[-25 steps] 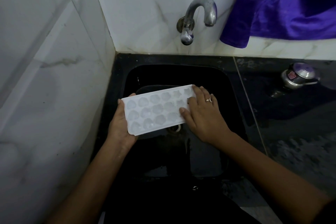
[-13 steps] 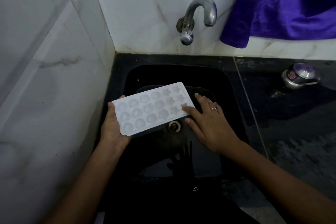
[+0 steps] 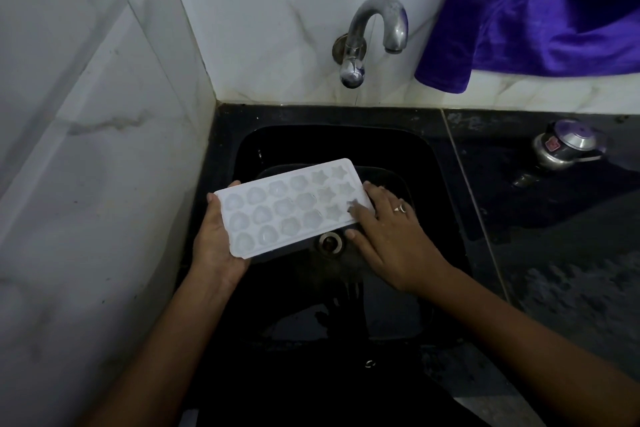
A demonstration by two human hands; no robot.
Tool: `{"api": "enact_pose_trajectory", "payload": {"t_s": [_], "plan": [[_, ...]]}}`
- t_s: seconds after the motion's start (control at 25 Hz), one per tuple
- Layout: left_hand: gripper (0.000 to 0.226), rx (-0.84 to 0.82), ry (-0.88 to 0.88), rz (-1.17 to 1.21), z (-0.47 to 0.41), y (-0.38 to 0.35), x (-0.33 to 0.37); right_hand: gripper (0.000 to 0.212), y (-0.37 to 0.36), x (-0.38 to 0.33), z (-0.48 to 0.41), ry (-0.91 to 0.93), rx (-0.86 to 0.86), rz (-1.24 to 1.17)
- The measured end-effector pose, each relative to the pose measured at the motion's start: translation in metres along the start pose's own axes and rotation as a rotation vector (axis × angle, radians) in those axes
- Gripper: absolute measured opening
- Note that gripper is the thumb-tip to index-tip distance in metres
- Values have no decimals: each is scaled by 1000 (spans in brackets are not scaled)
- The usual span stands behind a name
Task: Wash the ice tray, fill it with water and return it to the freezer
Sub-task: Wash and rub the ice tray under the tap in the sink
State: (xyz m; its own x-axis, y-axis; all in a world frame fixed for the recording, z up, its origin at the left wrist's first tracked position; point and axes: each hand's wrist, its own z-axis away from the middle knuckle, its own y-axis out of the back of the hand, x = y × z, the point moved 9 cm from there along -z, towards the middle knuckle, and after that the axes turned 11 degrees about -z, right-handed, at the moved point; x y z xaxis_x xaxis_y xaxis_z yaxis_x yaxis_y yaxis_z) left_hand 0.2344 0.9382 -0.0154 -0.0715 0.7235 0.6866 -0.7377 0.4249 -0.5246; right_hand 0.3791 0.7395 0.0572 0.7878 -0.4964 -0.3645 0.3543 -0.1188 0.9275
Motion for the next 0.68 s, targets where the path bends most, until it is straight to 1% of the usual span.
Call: {"api": "enact_pose_trajectory", "payload": {"t_s": [0.08,0.16,0.2,0.28,0.32,0.36,0.44,0.48,0.56,0.6,0.68], "plan": [[39,-6,16,12,0,0,-2,57,7,4,-3,-23,16,-6],[50,9,30,29,1,1,-7,55,10,2,-7,-54,53,-37],[53,11,29,26,-1,2,-8,57,7,-1,-6,-41,51,-32],[50,14,10,1,-2,4,-2,61,-1,-1,-1,9,16,-8],[47,19,9,0,-3,5,0,59,0,2,1,17,9,0],[47,16,15,8,-3,5,0,57,4,5,0,2,21,-7],[53,17,28,18,-3,3,-5,54,11,6,-5,-50,64,-48],[56,10,28,18,-2,-1,-6,55,9,3,-6,-53,67,-48],[54,11,9,2,-1,-1,-1,60,1,1,-2,-6,34,-14],[51,11,2,1,-1,0,1,59,1,2,1,14,21,2],[52,17,7,12,-2,2,0,55,10,7,-1,-15,55,-14]]}}
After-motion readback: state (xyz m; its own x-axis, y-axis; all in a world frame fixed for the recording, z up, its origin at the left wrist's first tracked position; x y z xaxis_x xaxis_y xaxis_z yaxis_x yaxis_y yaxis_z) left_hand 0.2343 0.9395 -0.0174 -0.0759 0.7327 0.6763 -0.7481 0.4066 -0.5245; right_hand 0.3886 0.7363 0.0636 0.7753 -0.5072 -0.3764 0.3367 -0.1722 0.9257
